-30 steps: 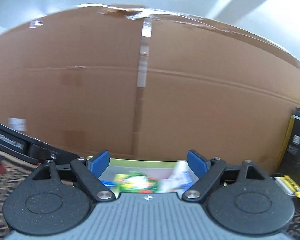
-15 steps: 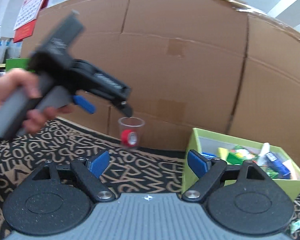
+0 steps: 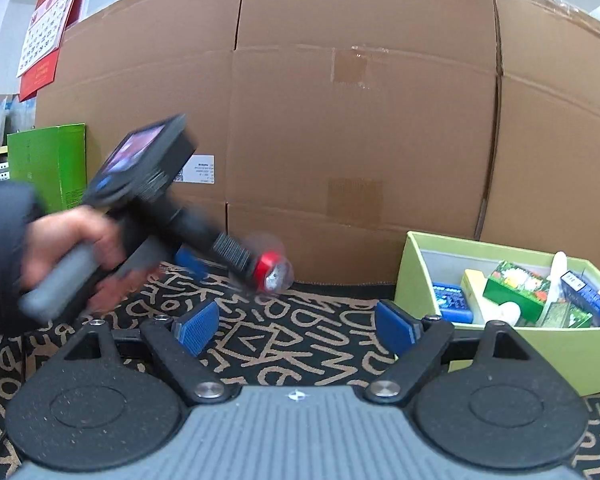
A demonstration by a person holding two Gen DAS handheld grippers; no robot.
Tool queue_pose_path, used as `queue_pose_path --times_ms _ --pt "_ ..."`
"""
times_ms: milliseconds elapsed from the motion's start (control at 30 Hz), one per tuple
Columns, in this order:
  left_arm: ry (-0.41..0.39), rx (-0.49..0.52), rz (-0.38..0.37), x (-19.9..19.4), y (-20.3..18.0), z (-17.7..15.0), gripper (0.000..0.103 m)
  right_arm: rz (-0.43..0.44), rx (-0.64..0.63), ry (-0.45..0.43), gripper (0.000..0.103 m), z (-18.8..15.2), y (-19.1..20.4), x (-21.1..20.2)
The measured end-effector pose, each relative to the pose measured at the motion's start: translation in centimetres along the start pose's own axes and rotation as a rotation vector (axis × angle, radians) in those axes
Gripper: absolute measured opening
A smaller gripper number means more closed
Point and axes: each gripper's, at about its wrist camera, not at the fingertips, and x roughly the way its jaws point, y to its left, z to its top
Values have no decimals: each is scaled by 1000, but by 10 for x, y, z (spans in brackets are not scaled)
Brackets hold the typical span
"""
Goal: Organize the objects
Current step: 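Withdraw both tools toward the clear cup holding the red tape, then grasp the clear plastic cup with the left tool and lift it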
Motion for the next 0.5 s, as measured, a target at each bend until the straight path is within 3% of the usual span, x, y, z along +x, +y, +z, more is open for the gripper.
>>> queue_pose_path --times_ms 67,200,367,500 --pt "16 -13 -77 -16 3 -12 86 10 0 6 88 -2 1 2" --pt "-2 -20 -159 -45 13 -22 89 27 4 31 88 -5 5 7" --pt "-118 -163 -129 -63 30 5 98 37 35 47 88 -4 9 14" --pt "-128 -277 -142 -40 43 46 99 34 77 54 88 0 8 23"
